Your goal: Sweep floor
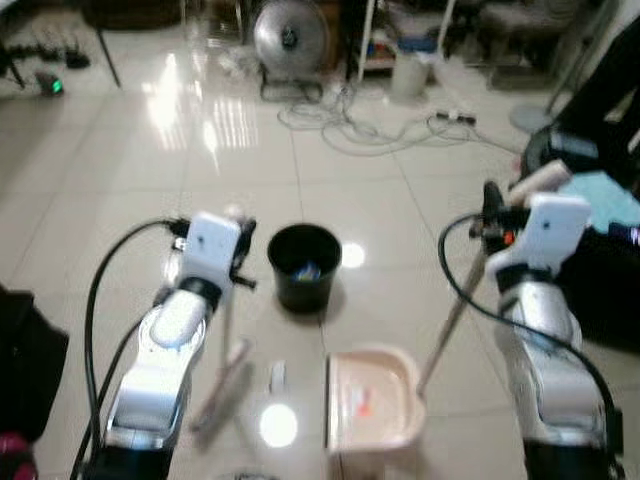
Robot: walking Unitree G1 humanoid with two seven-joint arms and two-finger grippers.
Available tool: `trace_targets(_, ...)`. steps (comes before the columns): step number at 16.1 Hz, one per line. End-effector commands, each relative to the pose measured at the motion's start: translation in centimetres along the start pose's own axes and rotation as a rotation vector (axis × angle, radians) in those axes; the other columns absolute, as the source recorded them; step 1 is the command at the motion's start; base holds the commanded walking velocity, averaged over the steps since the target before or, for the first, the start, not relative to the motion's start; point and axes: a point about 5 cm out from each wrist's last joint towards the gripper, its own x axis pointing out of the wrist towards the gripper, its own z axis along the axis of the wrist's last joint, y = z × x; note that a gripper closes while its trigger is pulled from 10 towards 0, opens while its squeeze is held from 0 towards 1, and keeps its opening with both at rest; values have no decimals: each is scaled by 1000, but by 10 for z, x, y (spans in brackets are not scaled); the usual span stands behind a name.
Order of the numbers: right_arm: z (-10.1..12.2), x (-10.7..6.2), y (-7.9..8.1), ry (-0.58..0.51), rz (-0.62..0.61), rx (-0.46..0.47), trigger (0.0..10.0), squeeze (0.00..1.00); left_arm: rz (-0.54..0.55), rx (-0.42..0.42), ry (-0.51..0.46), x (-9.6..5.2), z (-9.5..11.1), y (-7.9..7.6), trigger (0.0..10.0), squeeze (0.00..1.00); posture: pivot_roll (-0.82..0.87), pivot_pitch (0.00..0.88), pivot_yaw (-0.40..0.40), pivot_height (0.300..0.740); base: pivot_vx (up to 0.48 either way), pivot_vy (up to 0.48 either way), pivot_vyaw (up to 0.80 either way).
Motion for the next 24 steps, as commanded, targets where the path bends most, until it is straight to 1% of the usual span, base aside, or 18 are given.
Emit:
trace_targets(1, 2, 2, -6, -11, -12, -29, 10000, 0, -17, -5, -47, 3, 8, -5, 10000, 0, 114, 81, -38, 740, 382, 0, 800)
trace_targets(3, 2, 4, -2, -20, -4, -44, 10000, 0, -7, -9, -47, 3, 8, -4, 10000, 0, 117, 78, -42, 740, 388, 0, 728)
trace_targets(8, 0, 9, 5, -25, 20, 27, 10000, 0, -3, -5, -52, 5, 9, -2, 10000, 0, 118, 80, -38, 740, 394, 0, 0)
trace_targets(11, -2, 8, 6, -22, 24, 14, 10000, 0, -3, -4, -53, 5, 9, -1, 10000, 0, 121, 79, -38, 740, 401, 0, 0)
trace_targets(12, -2, 7, 6, -37, -2, 7, 10000, 0, 1, -2, -53, 5, 8, 1, 10000, 0, 121, 80, -37, 740, 401, 0, 0)
trace_targets(14, -2, 8, 7, -37, 11, 16, 10000, 0, 4, -1, -50, 6, 8, 2, 10000, 0, 119, 82, -38, 740, 399, 0, 0)
trace_targets(15, -2, 8, 7, -38, 15, 22, 10000, 0, 9, -24, -55, 7, 7, 1, 10000, 0, 121, 82, -39, 740, 0, 0, 0)
trace_targets(17, -7, 10, 7, -29, 29, 15, 10000, 0, -11, 5, -33, 9, 4, -2, 10000, 0, 120, 83, -39, 740, 0, 0, 0)
trace_targets(19, -8, 13, 10, -53, 40, -53, 10000, 0, -21, -3, -46, 12, 5, -4, 10000, 0, 122, 94, -37, 740, 0, 0, 0)
trace_targets(20, -8, 15, 11, -58, 43, -55, 10000, 0, -22, -5, -53, 14, 7, -4, 10000, 0, 125, 100, -36, 740, 0, 0, 0)
trace_targets(22, -9, 18, 13, -53, 53, -34, 10000, 0, -22, -6, -53, 17, 7, -3, 10000, 0, 129, 113, -29, 740, 0, 0, 0)
trace_targets(23, -14, 21, 13, -42, 57, -11, 10000, 0, -20, -5, -45, 21, 5, -3, 10000, 0, 135, 123, -26, 740, 0, 0, 0)
trace_targets(24, -15, 23, 15, -45, 78, -23, 10000, 0, -17, 4, -43, 24, 4, -2, 10000, 0, 134, 127, -22, 740, 0, 0, 0)
